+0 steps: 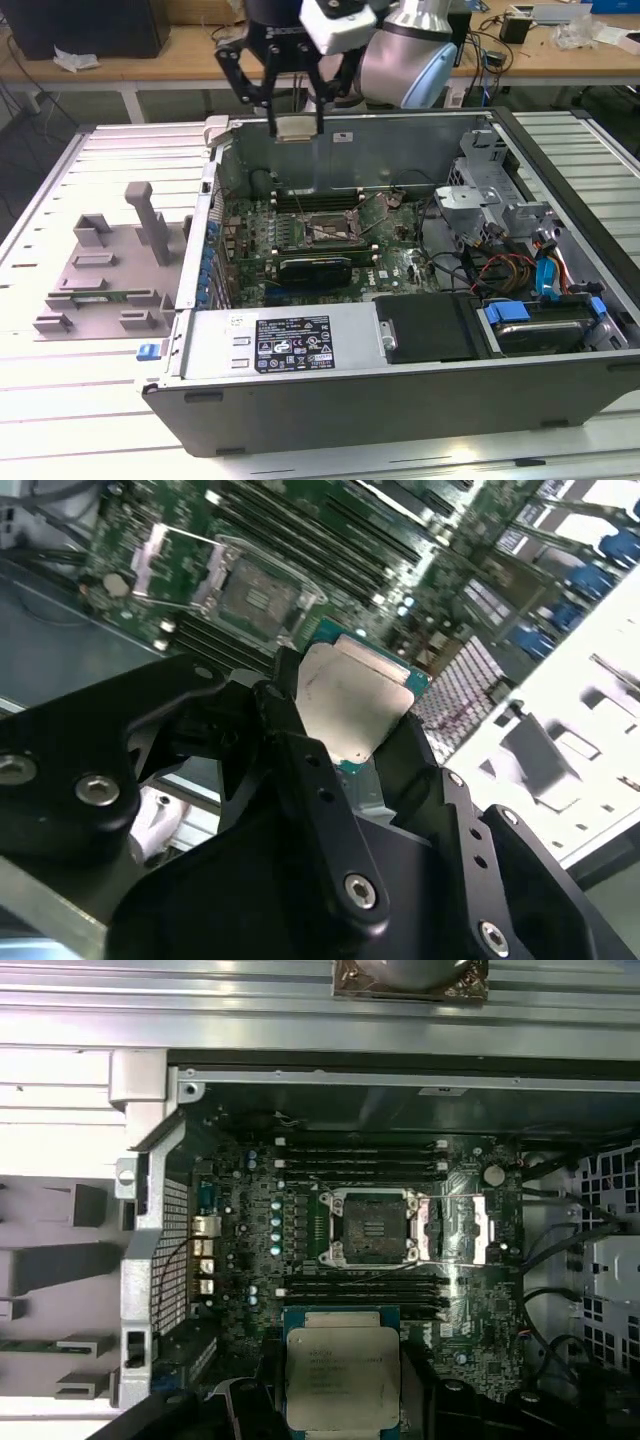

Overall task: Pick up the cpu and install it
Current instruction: 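Pick up the cpu and move it towards the insertion slot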

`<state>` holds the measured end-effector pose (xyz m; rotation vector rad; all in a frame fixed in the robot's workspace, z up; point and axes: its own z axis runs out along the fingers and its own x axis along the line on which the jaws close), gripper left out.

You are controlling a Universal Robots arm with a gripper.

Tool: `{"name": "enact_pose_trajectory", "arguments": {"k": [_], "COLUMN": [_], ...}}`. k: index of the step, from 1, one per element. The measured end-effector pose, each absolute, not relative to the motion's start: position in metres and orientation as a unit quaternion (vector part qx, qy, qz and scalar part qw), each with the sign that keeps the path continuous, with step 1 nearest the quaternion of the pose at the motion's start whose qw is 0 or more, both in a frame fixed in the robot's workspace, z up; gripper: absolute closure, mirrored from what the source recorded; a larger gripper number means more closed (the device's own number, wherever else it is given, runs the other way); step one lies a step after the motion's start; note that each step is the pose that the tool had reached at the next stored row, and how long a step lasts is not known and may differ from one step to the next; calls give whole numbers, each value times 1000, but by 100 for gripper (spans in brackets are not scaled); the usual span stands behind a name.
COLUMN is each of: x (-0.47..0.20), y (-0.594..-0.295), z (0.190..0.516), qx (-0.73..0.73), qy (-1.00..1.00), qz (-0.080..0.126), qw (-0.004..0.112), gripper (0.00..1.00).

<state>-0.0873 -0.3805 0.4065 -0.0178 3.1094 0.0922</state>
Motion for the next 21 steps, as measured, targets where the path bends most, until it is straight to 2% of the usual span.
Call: {"name": "enact_pose_trajectory", "arguments": {"k": [10, 21], "x": [-71, -67], "y": [-380, -378], "z": [404, 374], "qx": [-6, -6], "qy": [999, 999], "qz": [30, 29], "qw": [15, 15], "gripper": [45, 45]}}
